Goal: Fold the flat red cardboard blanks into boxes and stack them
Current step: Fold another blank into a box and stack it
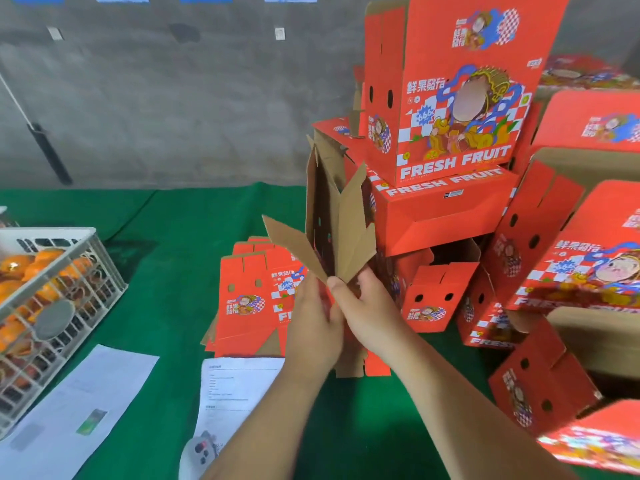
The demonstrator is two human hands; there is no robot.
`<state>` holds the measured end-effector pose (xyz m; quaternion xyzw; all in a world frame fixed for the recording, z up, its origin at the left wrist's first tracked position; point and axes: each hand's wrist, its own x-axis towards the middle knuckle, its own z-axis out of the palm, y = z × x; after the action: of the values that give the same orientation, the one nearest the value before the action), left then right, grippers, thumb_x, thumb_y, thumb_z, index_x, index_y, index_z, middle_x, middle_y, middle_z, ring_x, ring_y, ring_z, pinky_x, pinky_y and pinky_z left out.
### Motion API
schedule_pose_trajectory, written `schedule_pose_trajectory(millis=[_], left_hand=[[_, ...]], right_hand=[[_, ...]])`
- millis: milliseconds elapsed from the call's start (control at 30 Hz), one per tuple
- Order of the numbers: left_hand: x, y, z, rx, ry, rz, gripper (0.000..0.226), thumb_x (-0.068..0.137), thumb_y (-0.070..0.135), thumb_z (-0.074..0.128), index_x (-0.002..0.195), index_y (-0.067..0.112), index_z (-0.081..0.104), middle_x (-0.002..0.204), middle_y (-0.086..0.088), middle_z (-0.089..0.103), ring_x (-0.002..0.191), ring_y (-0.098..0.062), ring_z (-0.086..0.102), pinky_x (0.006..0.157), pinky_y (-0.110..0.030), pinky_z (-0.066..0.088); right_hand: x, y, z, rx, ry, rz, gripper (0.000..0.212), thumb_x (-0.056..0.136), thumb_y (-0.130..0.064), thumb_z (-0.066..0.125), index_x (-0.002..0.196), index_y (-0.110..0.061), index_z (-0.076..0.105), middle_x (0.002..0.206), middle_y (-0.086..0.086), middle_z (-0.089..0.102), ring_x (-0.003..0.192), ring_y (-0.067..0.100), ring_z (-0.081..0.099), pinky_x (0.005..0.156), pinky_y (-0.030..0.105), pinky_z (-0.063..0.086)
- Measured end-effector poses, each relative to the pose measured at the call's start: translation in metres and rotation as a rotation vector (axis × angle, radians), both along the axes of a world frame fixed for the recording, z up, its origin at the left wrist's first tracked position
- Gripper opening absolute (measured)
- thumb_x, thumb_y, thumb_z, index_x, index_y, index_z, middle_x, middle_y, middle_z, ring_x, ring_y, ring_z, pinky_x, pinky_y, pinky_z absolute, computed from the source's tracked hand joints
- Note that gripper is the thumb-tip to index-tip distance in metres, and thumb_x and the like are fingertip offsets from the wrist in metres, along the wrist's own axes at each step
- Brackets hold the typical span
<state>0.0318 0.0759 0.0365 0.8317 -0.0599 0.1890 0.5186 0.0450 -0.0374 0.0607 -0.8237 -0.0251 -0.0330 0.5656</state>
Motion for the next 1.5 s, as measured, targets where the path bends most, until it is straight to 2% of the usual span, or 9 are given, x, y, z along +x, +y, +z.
schedule_pose_trajectory(millis=[100, 533, 733, 900, 1033, 1200, 1267, 1400, 1500], left_hand=[[0.001, 0.010, 0.002, -0.024, -0.057, 0.027, 0.035, 0.105, 0.003, 0.044, 0.136, 0.012, 0.057, 0.122, 0.006, 0.064, 0.115, -0.012, 0.060, 0.096, -0.021, 0.043], [-0.003, 0.096, 0.011, -0.448, -0.070, 0.417, 0.022, 0.107, 0.044, 0.052, 0.095, 0.030, 0.064, 0.088, 0.023, 0.071, 0.080, 0.006, 0.064, 0.075, -0.032, 0.052], [-0.005, 0.127, -0.002, -0.602, -0.043, 0.493, 0.041, 0.100, 0.056, 0.058, 0.079, 0.021, 0.060, 0.074, 0.002, 0.066, 0.066, -0.016, 0.059, 0.066, -0.039, 0.053], [-0.008, 0.149, -0.002, -0.685, -0.025, 0.456, 0.040, 0.098, 0.052, 0.061, 0.073, 0.021, 0.060, 0.058, -0.001, 0.056, 0.044, -0.015, 0.049, 0.045, -0.026, 0.044], [-0.012, 0.145, -0.010, -0.729, 0.079, 0.458, 0.039, 0.097, 0.051, 0.060, 0.065, 0.028, 0.061, 0.055, 0.008, 0.057, 0.049, -0.016, 0.055, 0.053, -0.033, 0.050], [-0.012, 0.156, -0.015, -0.723, 0.138, 0.421, 0.039, 0.087, 0.061, 0.055, 0.068, 0.028, 0.061, 0.057, -0.003, 0.061, 0.048, -0.024, 0.061, 0.047, -0.031, 0.053], [-0.010, 0.155, -0.015, -0.656, 0.154, 0.368, 0.036, 0.086, 0.061, 0.051, 0.067, 0.032, 0.062, 0.059, -0.001, 0.062, 0.052, -0.026, 0.062, 0.048, -0.032, 0.053], [-0.012, 0.144, -0.018, -0.545, 0.153, 0.132, 0.029, 0.085, 0.061, 0.059, 0.112, 0.050, 0.062, 0.083, 0.006, 0.064, 0.059, -0.019, 0.065, 0.048, -0.032, 0.054], [-0.019, 0.117, -0.020, -0.444, 0.206, -0.160, 0.072, 0.091, 0.056, 0.065, 0.152, 0.062, 0.027, 0.113, 0.015, 0.073, 0.080, -0.011, 0.069, 0.066, -0.031, 0.057]], right_hand=[[0.005, -0.003, -0.007, -0.071, 0.008, 0.071, 0.048, 0.081, -0.070, 0.057, 0.116, -0.036, 0.059, 0.118, -0.014, 0.065, 0.113, 0.006, 0.062, 0.104, 0.038, 0.048], [0.054, -0.030, -0.008, 0.142, 0.195, -0.190, 0.061, 0.104, -0.031, 0.058, 0.157, -0.015, 0.034, 0.152, 0.011, 0.046, 0.134, 0.030, 0.051, 0.114, 0.055, 0.041], [0.060, -0.046, -0.017, 0.174, 0.166, -0.284, 0.016, 0.101, -0.021, 0.048, 0.087, -0.015, 0.049, 0.079, 0.009, 0.040, 0.075, 0.024, 0.042, 0.068, 0.036, 0.034], [0.049, -0.048, -0.025, 0.224, 0.101, -0.292, 0.021, 0.100, -0.032, 0.043, 0.091, -0.015, 0.052, 0.079, 0.011, 0.036, 0.070, 0.018, 0.042, 0.067, 0.037, 0.033], [0.048, -0.057, -0.033, 0.319, 0.187, -0.288, 0.041, 0.108, -0.045, 0.038, 0.139, -0.024, 0.053, 0.132, -0.004, 0.057, 0.121, 0.016, 0.052, 0.103, 0.040, 0.040], [0.037, -0.068, -0.029, 0.440, 0.217, -0.322, 0.025, 0.100, -0.061, 0.046, 0.113, -0.043, 0.059, 0.114, -0.010, 0.068, 0.087, 0.000, 0.067, 0.084, 0.033, 0.045], [0.030, -0.068, -0.034, 0.481, 0.238, -0.295, 0.046, 0.086, -0.073, 0.051, 0.124, -0.047, 0.057, 0.125, -0.008, 0.066, 0.103, 0.012, 0.068, 0.081, 0.036, 0.046], [0.024, -0.074, -0.037, 0.643, 0.263, -0.261, 0.049, 0.093, -0.070, 0.051, 0.125, -0.037, 0.067, 0.128, -0.010, 0.071, 0.115, 0.010, 0.067, 0.089, 0.031, 0.048], [0.020, -0.072, -0.030, 0.765, 0.348, -0.194, 0.051, 0.096, -0.060, 0.051, 0.078, -0.024, 0.084, 0.081, -0.002, 0.078, 0.073, 0.013, 0.076, 0.062, 0.025, 0.058]])
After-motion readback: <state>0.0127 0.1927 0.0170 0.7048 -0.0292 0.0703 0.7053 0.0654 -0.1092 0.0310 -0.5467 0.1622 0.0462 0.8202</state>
